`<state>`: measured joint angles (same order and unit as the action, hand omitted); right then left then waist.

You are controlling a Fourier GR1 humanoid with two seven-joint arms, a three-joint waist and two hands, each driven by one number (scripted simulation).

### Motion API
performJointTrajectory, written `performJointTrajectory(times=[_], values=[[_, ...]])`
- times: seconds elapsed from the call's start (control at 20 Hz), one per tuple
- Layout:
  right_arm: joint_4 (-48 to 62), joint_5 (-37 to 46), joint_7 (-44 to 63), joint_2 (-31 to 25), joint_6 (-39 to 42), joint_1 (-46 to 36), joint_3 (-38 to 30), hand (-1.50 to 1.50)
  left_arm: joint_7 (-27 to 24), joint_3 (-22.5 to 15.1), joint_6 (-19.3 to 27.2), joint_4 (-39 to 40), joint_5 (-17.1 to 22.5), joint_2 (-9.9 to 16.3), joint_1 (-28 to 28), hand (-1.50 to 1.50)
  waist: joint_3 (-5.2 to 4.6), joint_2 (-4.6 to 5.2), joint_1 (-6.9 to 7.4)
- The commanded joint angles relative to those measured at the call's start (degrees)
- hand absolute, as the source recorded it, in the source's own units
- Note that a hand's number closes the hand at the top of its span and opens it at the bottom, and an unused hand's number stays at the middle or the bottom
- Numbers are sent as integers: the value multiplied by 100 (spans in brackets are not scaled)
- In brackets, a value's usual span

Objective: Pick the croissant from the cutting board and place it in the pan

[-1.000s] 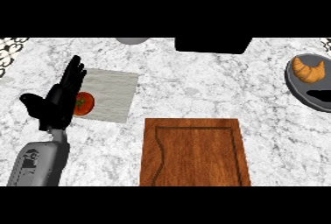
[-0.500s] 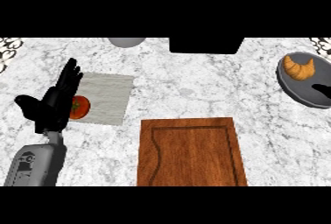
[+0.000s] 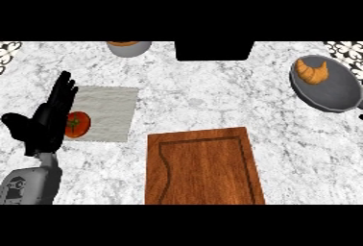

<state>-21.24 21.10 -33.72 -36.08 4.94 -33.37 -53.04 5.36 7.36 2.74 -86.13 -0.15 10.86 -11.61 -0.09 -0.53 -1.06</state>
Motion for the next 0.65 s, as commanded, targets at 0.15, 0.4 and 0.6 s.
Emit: performJointTrajectory(times=[0.15, 0.4, 0.6], values=[[-1328, -470, -2, 395, 915, 1115, 38, -150, 53, 93, 18, 90, 9, 37, 52, 0, -25, -57, -221], [-2780, -796, 681, 788, 1407, 1860, 59, -150, 305, 51, 51, -220, 56, -3, -12, 0, -25, -59, -183], [-4515, -873, 1674, 1449, 1066, 2194, 240, -150, -162, 70, -20, 249, -25, -2, -27, 0, -16, 5, -72]])
